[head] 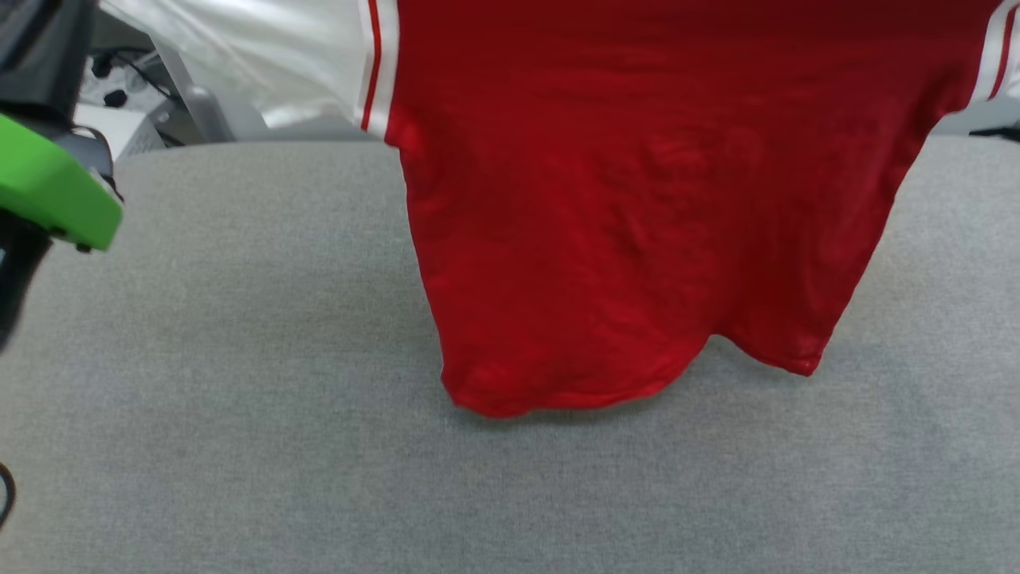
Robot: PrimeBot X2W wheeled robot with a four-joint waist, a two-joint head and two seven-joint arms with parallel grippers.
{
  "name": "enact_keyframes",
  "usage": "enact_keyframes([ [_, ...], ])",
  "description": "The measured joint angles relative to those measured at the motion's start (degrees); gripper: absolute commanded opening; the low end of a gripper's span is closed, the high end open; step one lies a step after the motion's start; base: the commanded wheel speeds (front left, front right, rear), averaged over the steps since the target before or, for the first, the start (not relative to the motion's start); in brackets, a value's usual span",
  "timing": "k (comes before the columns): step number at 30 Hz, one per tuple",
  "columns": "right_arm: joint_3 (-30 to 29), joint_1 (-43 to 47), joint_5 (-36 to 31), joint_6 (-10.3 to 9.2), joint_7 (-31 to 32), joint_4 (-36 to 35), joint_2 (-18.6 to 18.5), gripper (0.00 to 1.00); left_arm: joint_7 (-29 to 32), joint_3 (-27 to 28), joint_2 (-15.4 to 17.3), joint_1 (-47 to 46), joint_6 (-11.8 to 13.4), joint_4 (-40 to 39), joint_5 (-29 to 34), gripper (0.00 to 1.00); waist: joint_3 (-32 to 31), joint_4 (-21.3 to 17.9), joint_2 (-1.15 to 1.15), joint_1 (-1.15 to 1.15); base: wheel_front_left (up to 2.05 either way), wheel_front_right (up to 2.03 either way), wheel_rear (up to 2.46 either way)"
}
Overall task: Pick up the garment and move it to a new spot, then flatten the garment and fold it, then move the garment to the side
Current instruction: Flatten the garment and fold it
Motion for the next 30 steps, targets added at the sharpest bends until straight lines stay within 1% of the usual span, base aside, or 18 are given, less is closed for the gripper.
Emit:
enact_keyframes([
  [3,0.76,-3.58,0.07,0.03,-1.04,1.83,-0.13,0.0,0.03,-0.09,0.48,-2.91,-1.98,1.92,0.1,0.0,1.88,-0.02,0.0,0.0,0.0,0.0,0.0],
  [7,2.42,-10.94,-0.22,0.03,-2.77,5.39,-0.2,0.0,0.93,-0.38,0.56,-9.27,-5.09,5.91,0.16,0.0,5.58,-0.05,0.0,0.0,0.0,0.0,0.0],
  [9,3.58,-14.55,-0.92,0.03,-3.76,7.11,-0.46,0.0,1.2,-0.94,0.47,-12.84,-6.64,8.25,0.86,0.0,7.5,-0.04,0.0,0.0,0.0,0.0,0.0],
  [11,4.61,-18.32,-1.54,0.04,-4.88,9.34,-0.67,0.0,1.79,-2.72,-0.09,-17.54,-8.82,11.2,2.65,0.0,9.8,0.03,0.0,0.0,0.0,0.0,0.0],
  [12,5.12,-20.14,-1.88,0.04,-5.59,10.56,-0.74,0.0,2.18,-3.71,-0.85,-19.87,-9.84,12.82,3.34,0.0,10.96,0.09,0.0,0.0,0.0,0.0,0.0],
  [14,6.47,-23.47,-2.71,0.03,-6.8,13.12,-0.73,0.0,2.47,-5.01,-2.96,-23.98,-11.12,16.44,3.76,0.0,13.11,0.2,0.0,0.0,0.0,0.0,0.0],
  [17,9.18,-28.4,-5.21,0.04,-8.28,17.05,-0.35,0.0,1.72,-5.84,-5.34,-30.51,-12.6,22.01,5.82,0.0,16.44,0.3,0.0,0.01,0.0,0.0,0.0],
  [20,10.04,-34.17,-6.46,0.04,-9.81,21.2,0.91,0.0,0.16,-6.16,-7.14,-37.29,-13.93,27.77,7.19,0.0,19.74,0.33,0.0,0.01,0.0,0.0,0.0],
  [25,9.84,-44.58,-10.46,0.04,-14.06,28.3,3.99,0.0,-5.47,-6.13,-10.4,-48.36,-15.15,37.62,10.28,0.0,25.1,0.22,0.0,0.01,0.0,0.0,0.0],
  [30,7.91,-51.47,-14.92,0.04,-18.68,35.44,7.28,0.0,-12.27,-6.57,-13.36,-56.63,-16.1,45.3,12.98,0.0,29.43,0.09,0.0,0.01,0.0,0.0,0.0],
])
